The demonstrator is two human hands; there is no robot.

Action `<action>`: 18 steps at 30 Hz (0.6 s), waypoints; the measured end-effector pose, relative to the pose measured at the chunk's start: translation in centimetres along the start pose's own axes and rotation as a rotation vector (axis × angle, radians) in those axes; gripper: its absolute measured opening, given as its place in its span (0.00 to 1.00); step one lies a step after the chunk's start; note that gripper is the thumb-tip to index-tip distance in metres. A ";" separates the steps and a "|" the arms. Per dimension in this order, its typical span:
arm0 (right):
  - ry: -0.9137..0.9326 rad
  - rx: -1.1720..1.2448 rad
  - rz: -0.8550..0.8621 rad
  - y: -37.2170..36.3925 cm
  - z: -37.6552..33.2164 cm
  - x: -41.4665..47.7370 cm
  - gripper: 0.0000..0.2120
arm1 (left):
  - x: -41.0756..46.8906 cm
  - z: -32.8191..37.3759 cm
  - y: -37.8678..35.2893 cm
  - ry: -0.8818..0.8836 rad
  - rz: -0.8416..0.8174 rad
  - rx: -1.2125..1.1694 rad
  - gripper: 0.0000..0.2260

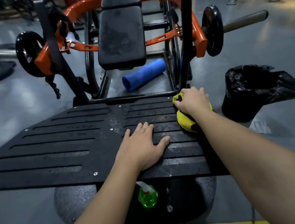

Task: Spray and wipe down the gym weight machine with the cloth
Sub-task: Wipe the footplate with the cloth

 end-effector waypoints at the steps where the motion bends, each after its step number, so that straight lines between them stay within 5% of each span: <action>1: 0.011 -0.002 -0.012 -0.3 -0.1 0.5 0.23 | 0.0 0.0 0.0 0.002 -0.003 -0.003 0.37; 8: 0.040 0.109 -0.094 1.0 1.1 -0.9 0.24 | -0.2 0.3 0.4 0.016 -0.004 -0.007 0.38; 18: 0.032 0.097 0.017 8.6 2.6 -12.7 0.17 | -0.6 0.4 0.7 0.026 -0.005 -0.006 0.38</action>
Point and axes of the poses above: each hand's wrist, its own x-axis towards the middle knuckle, its own y-axis out of the back of the hand, z = x × y, the point moved 4 cm from there along x, towards the middle knuckle, and after that the axes turned 15 degrees about z, right-handed, at the moved point
